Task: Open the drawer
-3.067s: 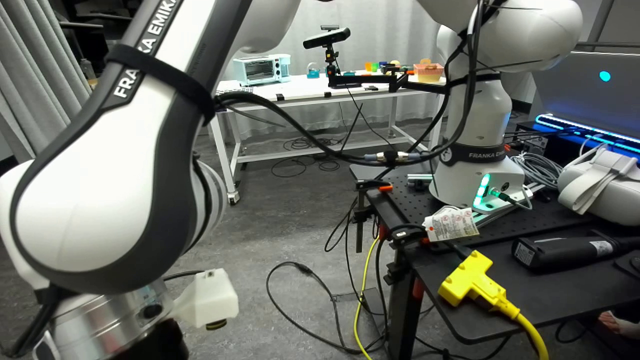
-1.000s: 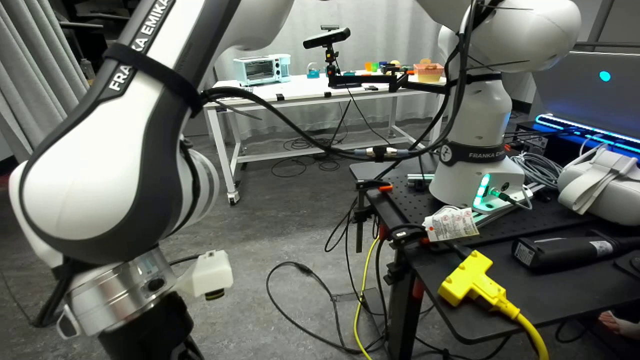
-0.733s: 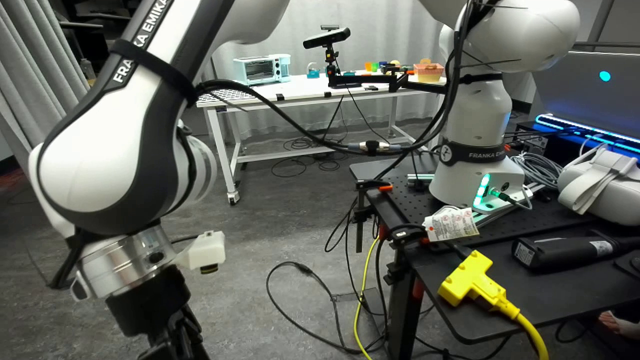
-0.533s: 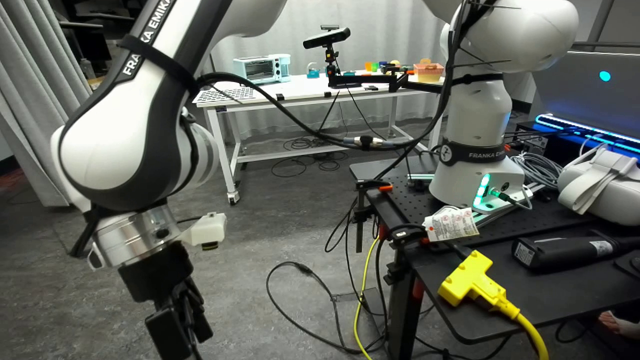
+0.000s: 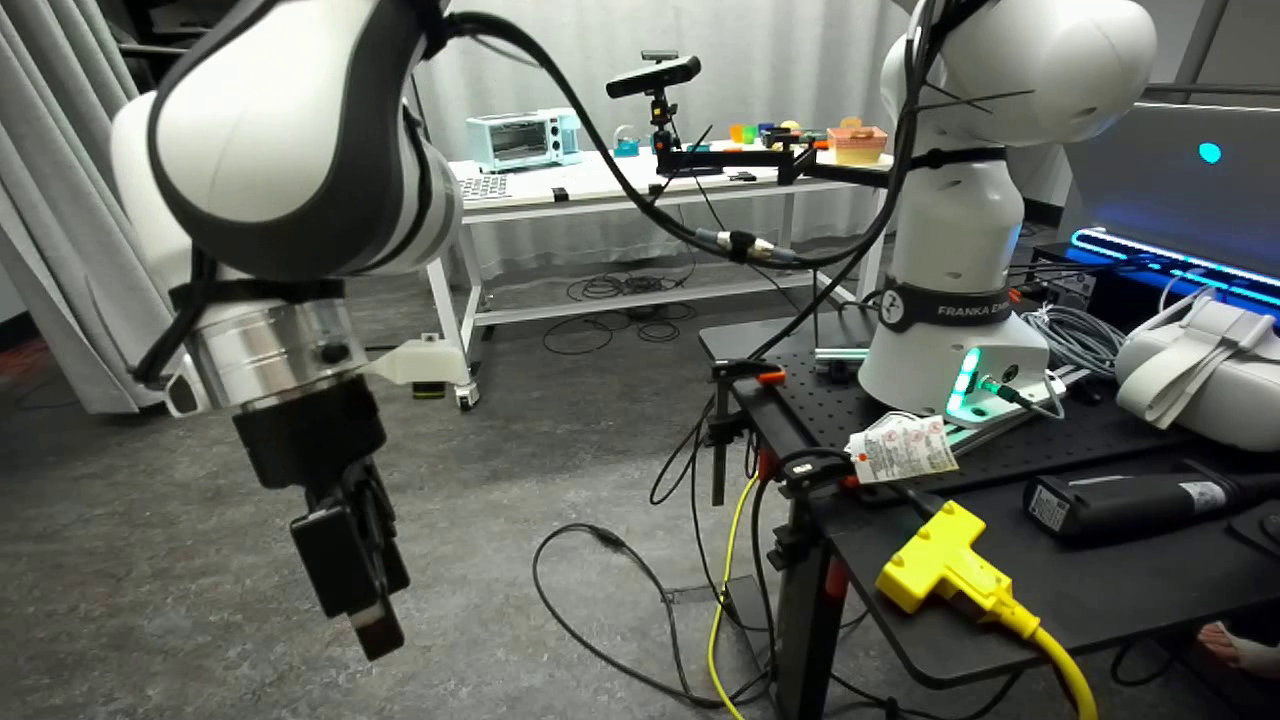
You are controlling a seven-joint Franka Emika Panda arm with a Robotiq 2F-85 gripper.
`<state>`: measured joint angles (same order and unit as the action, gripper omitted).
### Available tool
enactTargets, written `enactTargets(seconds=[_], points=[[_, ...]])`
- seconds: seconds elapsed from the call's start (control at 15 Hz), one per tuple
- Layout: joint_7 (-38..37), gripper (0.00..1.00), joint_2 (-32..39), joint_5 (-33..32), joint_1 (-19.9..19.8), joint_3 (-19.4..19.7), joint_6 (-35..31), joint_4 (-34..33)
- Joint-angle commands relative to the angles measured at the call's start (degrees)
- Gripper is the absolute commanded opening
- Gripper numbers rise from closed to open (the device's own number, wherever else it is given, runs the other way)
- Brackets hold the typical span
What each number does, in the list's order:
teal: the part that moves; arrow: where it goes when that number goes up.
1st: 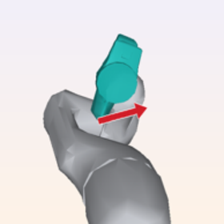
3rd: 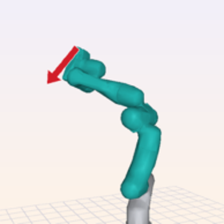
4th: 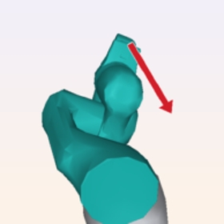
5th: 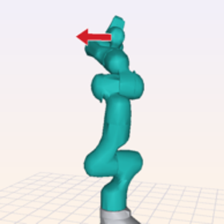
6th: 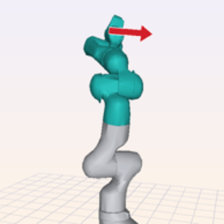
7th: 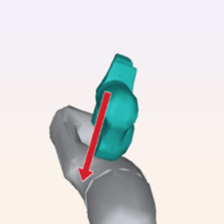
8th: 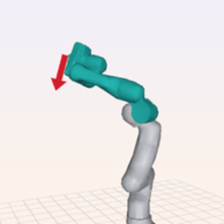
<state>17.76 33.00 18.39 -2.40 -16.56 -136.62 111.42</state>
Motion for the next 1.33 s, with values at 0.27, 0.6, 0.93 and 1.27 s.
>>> enactTargets(seconds=[0.27, 0.6, 0.93, 1.27], points=[[2.0, 0.26, -10.44, 0.6, 5.23, -2.53, -2.56, 4.74], [3.84, 0.0, -8.28, 2.19, 7.37, -5.02, -4.4, 1.89], [4.98, 0.0, -5.46, 1.88, 8.27, -6.68, -5.28, -0.56], [7.64, 0.0, -1.42, 4.11, 7.62, -9.07, -4.58, -4.0]])
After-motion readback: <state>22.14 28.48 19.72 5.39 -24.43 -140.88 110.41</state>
